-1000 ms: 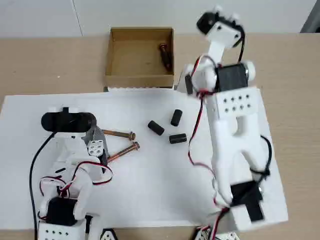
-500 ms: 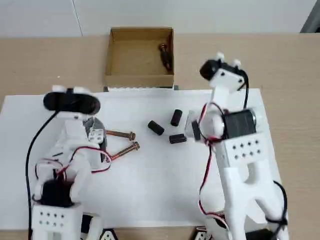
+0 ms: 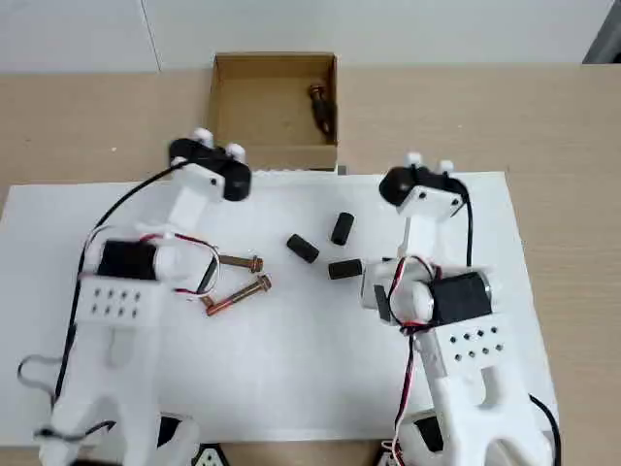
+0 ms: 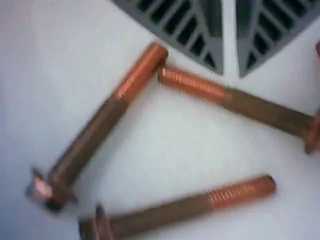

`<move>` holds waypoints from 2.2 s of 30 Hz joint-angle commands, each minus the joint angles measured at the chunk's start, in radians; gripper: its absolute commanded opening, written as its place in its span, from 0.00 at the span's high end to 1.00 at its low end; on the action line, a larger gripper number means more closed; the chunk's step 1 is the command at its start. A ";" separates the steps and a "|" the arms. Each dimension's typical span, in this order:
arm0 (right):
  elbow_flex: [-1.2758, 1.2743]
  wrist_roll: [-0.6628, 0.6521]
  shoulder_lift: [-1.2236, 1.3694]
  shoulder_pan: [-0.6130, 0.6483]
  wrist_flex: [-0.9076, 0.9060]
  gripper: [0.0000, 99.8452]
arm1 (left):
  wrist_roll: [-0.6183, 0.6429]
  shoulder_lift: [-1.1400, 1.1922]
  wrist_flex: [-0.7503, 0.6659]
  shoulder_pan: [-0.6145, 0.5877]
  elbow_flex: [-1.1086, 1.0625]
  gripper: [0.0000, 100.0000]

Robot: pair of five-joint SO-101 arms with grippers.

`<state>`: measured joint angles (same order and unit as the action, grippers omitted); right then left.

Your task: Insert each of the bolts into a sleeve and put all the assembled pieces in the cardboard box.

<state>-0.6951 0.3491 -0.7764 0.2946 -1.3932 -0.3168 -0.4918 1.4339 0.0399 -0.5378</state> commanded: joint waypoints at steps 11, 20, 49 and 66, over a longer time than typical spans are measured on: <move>-0.101 -0.041 -0.033 0.001 0.114 1.00 | -0.089 0.295 0.078 0.222 0.148 0.99; -0.103 -0.041 -0.033 0.001 0.105 1.00 | -0.092 0.436 0.005 0.233 0.160 0.93; -0.103 -0.041 -0.033 0.001 0.105 1.00 | -0.164 0.554 -0.041 0.189 0.225 0.90; -0.103 -0.041 -0.031 0.001 0.114 1.00 | -0.184 0.565 -0.123 0.175 0.180 0.90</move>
<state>-0.8009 0.3184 -0.7856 0.2946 -1.3027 -0.4964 0.0790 1.3311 0.2194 -0.3613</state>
